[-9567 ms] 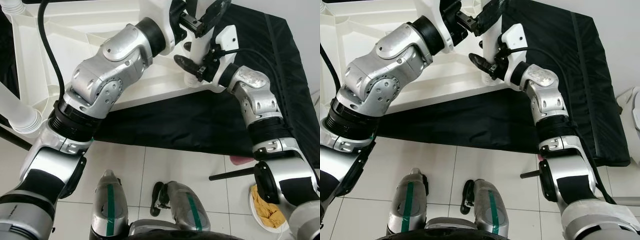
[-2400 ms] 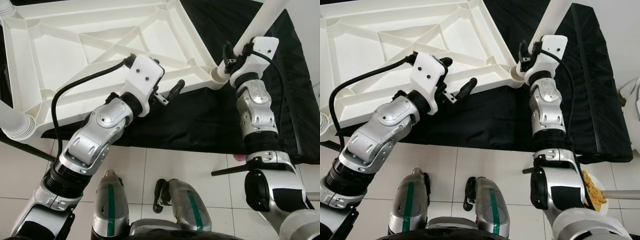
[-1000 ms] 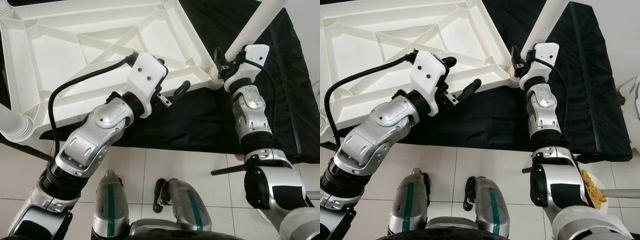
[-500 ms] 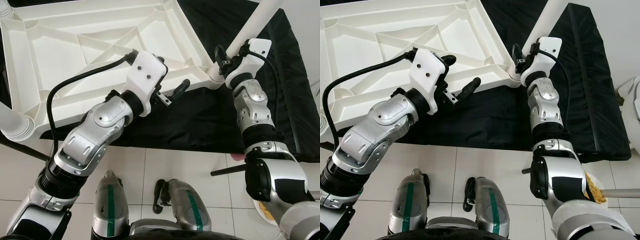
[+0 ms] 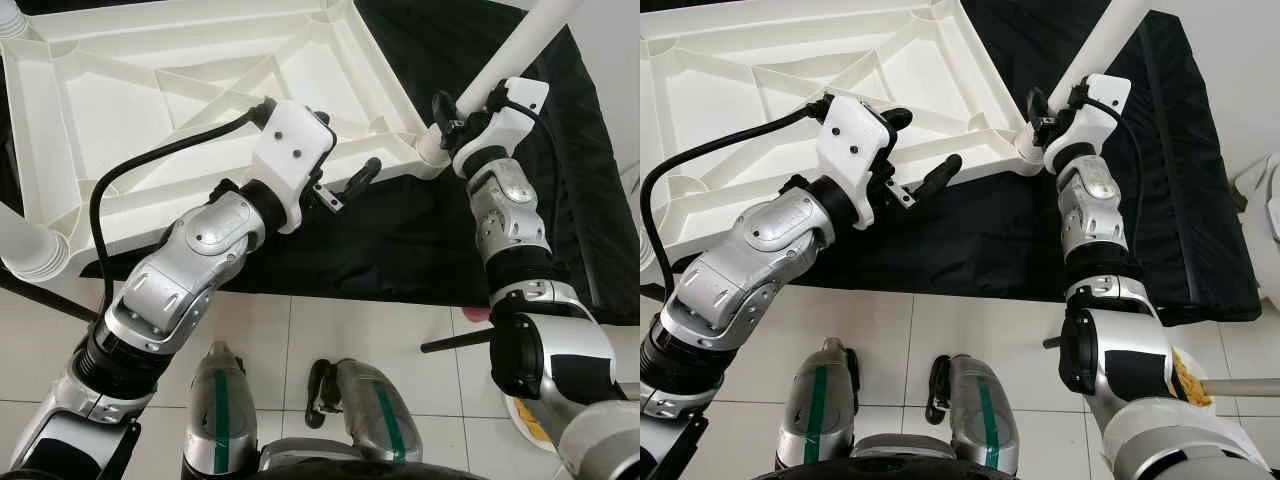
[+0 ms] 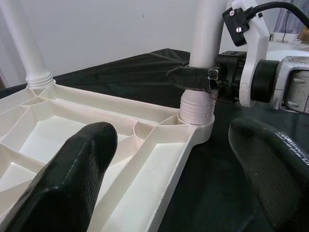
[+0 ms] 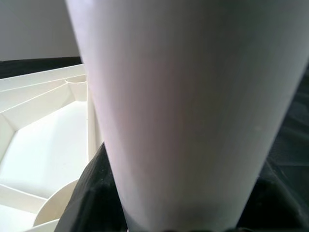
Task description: Building children table
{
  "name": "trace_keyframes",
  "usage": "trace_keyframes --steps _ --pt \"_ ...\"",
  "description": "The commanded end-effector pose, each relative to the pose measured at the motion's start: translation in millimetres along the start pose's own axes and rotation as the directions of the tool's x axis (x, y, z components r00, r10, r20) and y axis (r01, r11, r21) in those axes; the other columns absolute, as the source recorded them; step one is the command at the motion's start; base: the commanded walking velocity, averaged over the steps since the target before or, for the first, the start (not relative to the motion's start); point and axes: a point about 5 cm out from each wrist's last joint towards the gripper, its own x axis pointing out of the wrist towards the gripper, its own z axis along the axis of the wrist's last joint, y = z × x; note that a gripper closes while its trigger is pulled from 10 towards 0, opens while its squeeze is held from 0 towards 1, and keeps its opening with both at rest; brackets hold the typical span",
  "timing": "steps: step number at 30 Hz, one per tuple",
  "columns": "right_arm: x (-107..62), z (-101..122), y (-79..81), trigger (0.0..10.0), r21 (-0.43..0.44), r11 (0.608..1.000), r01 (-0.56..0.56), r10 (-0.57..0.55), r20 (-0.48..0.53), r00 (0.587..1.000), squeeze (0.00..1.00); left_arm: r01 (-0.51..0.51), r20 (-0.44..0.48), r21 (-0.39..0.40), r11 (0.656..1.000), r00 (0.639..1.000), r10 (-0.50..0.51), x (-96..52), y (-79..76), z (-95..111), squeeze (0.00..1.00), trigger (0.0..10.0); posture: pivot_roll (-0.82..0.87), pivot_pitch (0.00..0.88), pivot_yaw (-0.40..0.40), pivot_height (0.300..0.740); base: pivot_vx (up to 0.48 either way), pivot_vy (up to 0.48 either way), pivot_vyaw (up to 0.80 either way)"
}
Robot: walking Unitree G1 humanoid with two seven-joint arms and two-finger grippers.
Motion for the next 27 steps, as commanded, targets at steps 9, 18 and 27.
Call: trace_keyframes --steps 9,18,27 --pt "-16.0 -37.9 -13.4 10.0 0.05 0.995 0.091 -0.081 -0.168 0.982 0.0 0.127 0.011 -0.009 0.992 0.992 -0.127 -1.1 -9.4 3.1 0.0 10.0 0.15 0.066 -0.115 0.74 0.0 0.0 0.0" --pt "-12.6 -37.9 -12.3 10.0 0.051 0.994 0.095 -0.083 -0.205 0.975 0.0 0.124 0.011 -0.008 0.992 0.992 -0.124 -1.6 -9.2 4.2 0.0 10.0 0.15 0.07 -0.112 0.74 0.0 0.0 0.0" --pt "-6.5 -30.4 -5.4 10.0 -0.106 0.993 -0.043 0.018 -0.231 0.973 0.0 0.119 0.01 -0.009 0.993 0.993 -0.118 -2.6 -8.0 4.6 0.0 10.0 0.15 0.079 -0.115 0.74 0.0 0.0 0.0"
